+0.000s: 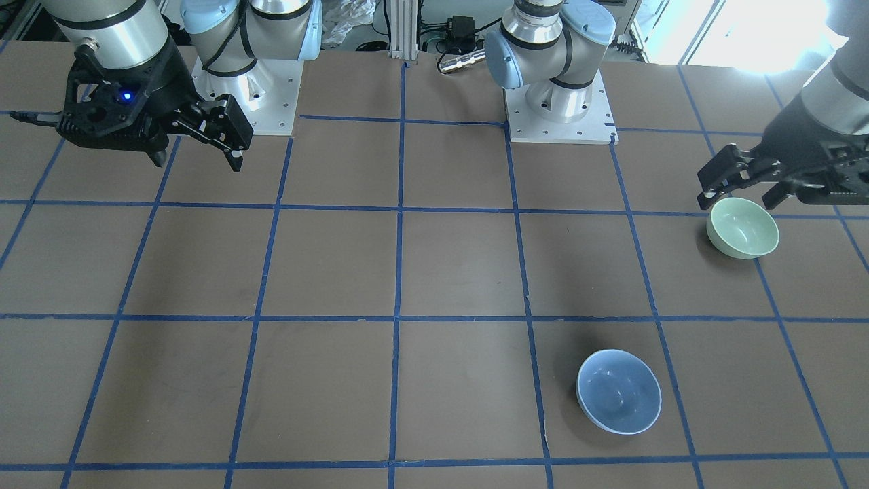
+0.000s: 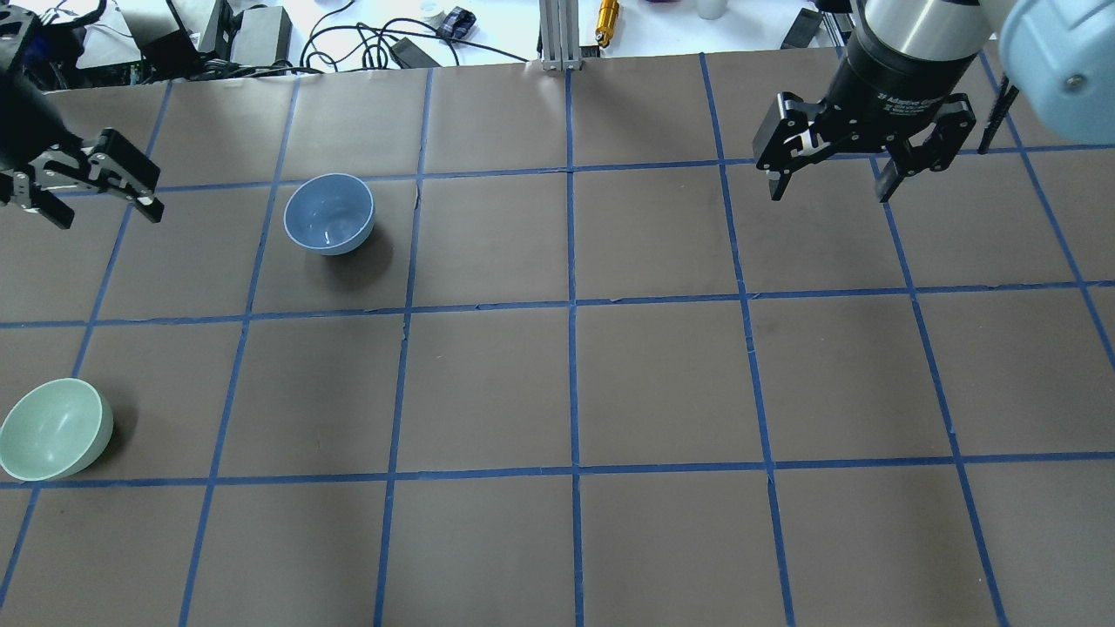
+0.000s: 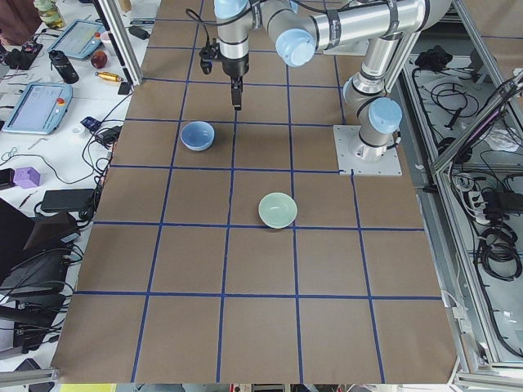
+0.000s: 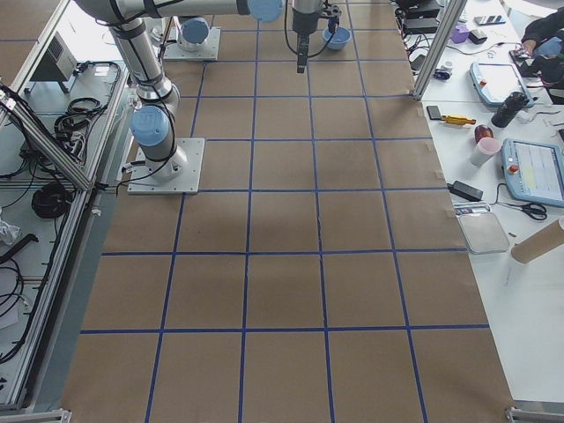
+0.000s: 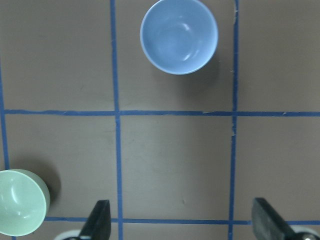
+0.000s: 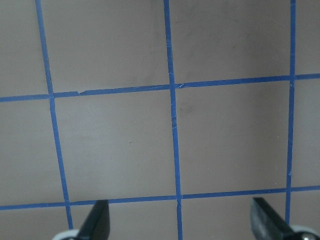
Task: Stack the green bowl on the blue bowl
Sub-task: 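Move the left gripper toward the pale green bowl nearer the robot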
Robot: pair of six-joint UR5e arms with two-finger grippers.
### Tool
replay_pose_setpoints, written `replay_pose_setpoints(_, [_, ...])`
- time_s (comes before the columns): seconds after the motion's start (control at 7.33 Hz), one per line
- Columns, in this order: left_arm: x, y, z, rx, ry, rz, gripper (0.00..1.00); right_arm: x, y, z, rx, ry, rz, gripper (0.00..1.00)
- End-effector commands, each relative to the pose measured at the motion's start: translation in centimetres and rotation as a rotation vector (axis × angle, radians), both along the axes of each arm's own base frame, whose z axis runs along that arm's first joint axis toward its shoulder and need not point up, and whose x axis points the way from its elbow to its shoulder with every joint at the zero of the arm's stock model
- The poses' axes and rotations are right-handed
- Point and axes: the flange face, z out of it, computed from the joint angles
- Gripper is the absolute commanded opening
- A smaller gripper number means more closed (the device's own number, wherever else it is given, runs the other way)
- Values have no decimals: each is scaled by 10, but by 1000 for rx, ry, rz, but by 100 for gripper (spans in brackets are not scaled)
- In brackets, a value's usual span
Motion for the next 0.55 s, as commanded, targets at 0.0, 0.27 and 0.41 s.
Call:
replay_pose_setpoints(0.0, [88,23,-38,26,26,-5,96,0,0,0,1,0,0,100])
replay_pose_setpoints(0.27, [162,66,-91,25,57,-72,96,0,0,0,1,0,0,100])
replay_pose_setpoints(0.41, [196,88,-122,1,46,-95,97,0,0,0,1,0,0,100])
